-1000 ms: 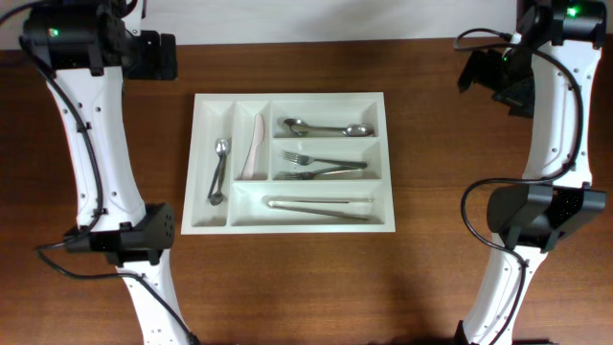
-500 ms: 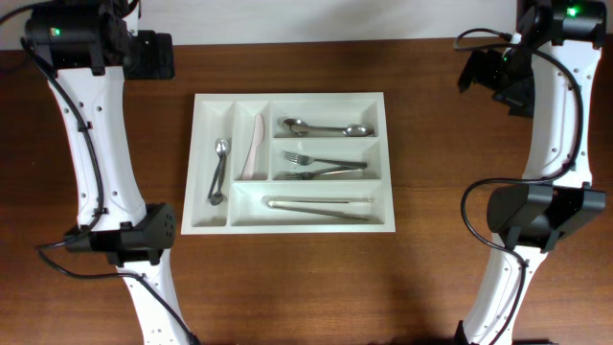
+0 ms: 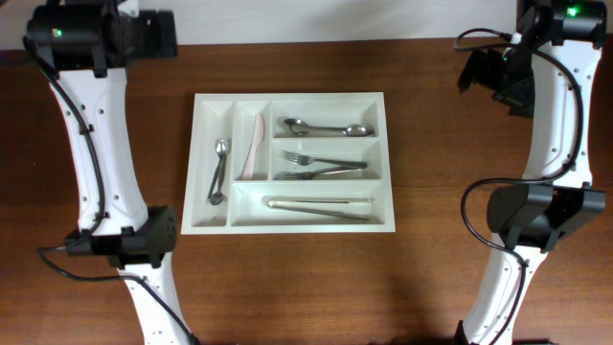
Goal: Pack container
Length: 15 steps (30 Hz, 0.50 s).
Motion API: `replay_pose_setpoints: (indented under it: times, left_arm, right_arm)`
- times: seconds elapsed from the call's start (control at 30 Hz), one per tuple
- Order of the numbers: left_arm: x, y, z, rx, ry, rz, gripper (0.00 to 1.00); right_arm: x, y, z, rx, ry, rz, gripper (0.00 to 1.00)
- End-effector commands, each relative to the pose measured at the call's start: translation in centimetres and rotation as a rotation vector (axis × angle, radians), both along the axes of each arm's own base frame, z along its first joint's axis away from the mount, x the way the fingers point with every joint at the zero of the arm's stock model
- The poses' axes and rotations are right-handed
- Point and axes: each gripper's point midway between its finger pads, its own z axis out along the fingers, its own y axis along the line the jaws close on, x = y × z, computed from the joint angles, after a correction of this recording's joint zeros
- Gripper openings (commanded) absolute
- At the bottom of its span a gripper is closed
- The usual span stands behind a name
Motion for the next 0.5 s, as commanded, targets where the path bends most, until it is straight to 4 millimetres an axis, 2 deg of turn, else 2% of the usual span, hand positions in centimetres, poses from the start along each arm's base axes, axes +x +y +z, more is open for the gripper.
replay_pose_setpoints:
  times: [0.0, 0.17, 0.27, 0.37, 0.47]
  left_arm:
    - [-2.9, -2.6, 7.6, -0.014, -0.199, -0.063, 0.99]
    - [-4.5, -3.4, 11.1, -0.014, -0.296, -0.086, 0.99]
    - [-5.7, -3.8, 12.4, -0.019, -0.335, -0.098, 0.99]
    - [-6.9, -4.3, 12.6, -0.031, -0.362, -0.118, 0.99]
    - [-8.6, -4.5, 11.2, -0.045, -0.378, -0.138, 0.99]
  right_arm:
    - [-0.1, 0.0, 0.7, 0.005, -0.015, -0.008, 0.99]
    - [-0.1, 0.0, 0.7, 0.005, -0.015, -0.008, 0.99]
    - [-0.1, 0.0, 0.7, 0.005, -0.015, -0.008, 0.99]
    - [-0.1, 0.0, 0.7, 0.005, -0.015, -0.008, 0.99]
    - [-0.1, 0.0, 0.7, 0.005, -0.015, -0.008, 0.99]
